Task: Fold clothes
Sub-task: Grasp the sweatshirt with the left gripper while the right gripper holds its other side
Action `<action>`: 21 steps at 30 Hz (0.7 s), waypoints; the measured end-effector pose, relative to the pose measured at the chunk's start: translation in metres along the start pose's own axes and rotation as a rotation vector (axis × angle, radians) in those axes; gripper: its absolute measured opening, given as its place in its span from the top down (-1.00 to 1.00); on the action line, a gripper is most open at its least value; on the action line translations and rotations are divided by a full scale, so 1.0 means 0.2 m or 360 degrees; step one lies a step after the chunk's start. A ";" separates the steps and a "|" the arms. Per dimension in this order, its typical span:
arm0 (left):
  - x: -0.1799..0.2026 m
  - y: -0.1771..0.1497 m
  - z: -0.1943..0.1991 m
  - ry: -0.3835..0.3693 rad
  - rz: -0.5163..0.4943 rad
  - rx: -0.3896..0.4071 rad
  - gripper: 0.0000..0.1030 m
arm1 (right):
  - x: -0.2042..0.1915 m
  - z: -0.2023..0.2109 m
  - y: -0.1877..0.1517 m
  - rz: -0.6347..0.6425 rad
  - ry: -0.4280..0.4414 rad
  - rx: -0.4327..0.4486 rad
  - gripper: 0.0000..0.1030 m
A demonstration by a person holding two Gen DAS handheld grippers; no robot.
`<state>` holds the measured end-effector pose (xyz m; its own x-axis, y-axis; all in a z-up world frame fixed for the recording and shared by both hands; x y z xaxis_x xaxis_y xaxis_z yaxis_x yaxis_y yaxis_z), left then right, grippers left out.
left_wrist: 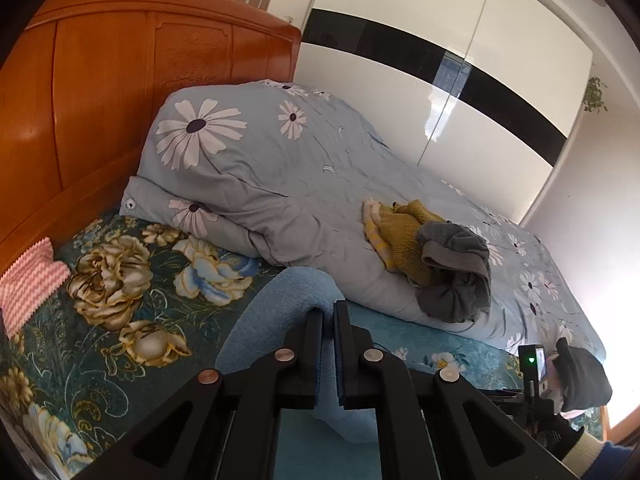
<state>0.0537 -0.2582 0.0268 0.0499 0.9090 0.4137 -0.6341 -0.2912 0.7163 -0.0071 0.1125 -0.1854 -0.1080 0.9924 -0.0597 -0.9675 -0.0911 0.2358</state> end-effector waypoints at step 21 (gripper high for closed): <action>-0.06 0.10 0.08 0.0022 0.0089 0.0067 0.89 | 0.33 0.64 0.24 -0.0309 -0.0019 0.0491 0.90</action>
<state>0.0540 -0.2789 0.0457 0.0046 0.8949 0.4463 -0.6026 -0.3537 0.7154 -0.0320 0.1832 -0.0544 0.0752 0.9898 -0.1212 -0.8550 0.1266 0.5029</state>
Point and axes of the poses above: each gripper's, at about its wrist camera, not at the fingertips, and z roughly against the way its jaws point, x to its right, y to its top, the point moved 8 cm from there along -z, roughly the way its jaws point, and after that the axes turned 10 degrees about -y, right-handed, at the moved point
